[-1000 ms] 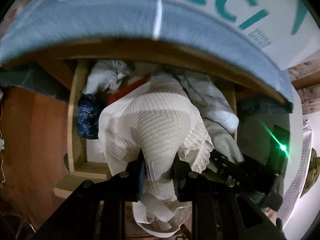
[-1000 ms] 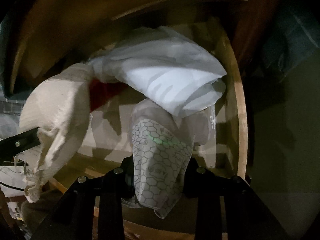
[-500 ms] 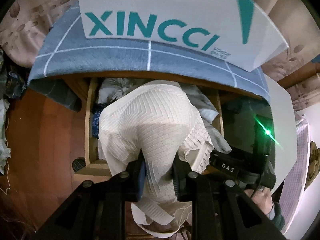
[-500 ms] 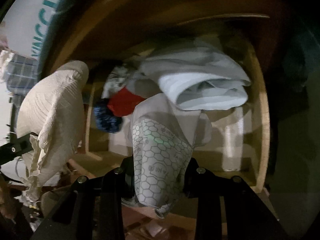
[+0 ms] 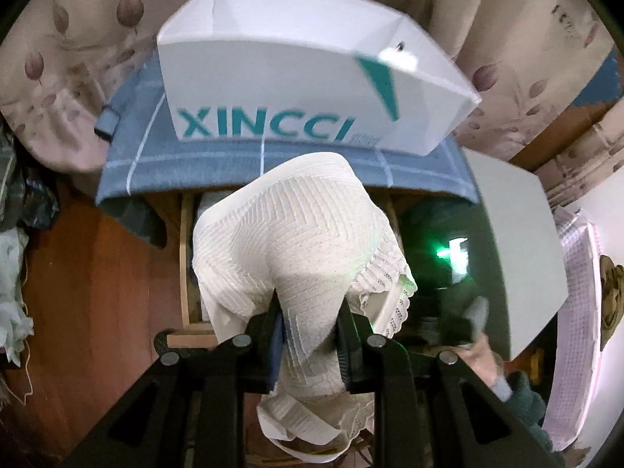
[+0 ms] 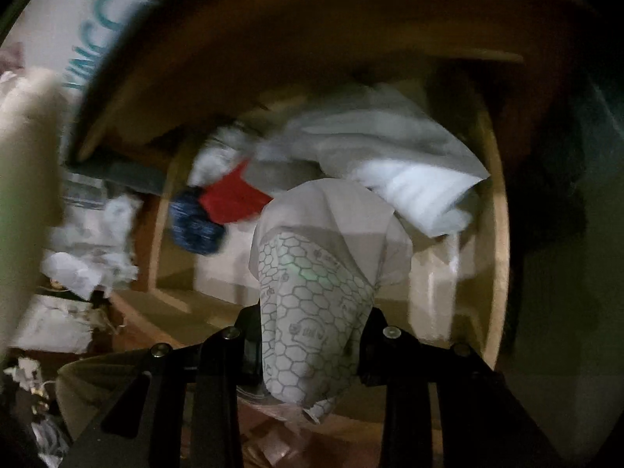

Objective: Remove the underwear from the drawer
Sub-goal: 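Carry the cream bra with the left tool and release it into the white box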

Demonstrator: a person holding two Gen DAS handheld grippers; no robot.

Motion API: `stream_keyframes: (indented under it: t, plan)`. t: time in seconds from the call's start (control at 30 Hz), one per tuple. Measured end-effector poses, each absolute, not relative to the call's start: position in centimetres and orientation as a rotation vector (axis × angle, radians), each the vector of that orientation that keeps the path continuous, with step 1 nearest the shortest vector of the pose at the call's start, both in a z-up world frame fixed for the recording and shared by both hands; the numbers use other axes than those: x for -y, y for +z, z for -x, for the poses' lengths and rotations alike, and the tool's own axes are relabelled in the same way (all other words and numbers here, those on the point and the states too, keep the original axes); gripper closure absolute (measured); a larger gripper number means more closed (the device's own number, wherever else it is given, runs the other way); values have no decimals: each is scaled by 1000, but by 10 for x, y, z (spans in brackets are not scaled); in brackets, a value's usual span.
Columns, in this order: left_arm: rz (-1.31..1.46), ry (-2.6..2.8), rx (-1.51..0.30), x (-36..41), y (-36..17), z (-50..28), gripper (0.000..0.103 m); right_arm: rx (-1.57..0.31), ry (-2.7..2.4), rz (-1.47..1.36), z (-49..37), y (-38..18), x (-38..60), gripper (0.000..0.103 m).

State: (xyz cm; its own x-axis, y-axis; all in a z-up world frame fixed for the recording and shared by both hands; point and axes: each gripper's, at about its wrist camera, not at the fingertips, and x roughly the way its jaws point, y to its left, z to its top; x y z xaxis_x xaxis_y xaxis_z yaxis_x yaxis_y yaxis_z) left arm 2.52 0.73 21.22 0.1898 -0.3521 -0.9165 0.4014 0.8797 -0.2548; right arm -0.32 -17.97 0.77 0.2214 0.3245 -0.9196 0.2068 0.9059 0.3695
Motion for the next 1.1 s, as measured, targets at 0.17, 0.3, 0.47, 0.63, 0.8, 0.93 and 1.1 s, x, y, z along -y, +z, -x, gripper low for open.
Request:
stream_keyframes:
  t: [0.17,0.3,0.47,0.63,0.8,0.93,1.1]
  plan:
    - [-37,-550,-1174,-13,263,-23,80,-1369,25,-379,3,9,178,73]
    - [-40,-529,-1084,-18,306,-34,80,-1376,1,-356,0,7,177,73]
    - [-49,-451,-973,-22,348,-61,80,-1347,1,-362,3,11,176,73]
    - [-83,-400,-932,-9,363,-101,80,-1333,22,-359,2,14,170,73]
    - [-106,-359,-888,9,366,-138,80,-1331,31,-359,2,16,169,73]
    - [-187,-339,-854,32,354,-166,80,-1328,37,-378,2,17,171,73]
    - [-228,-314,-922,48,321,-192,80,-1328,46,-396,1,17,173,73]
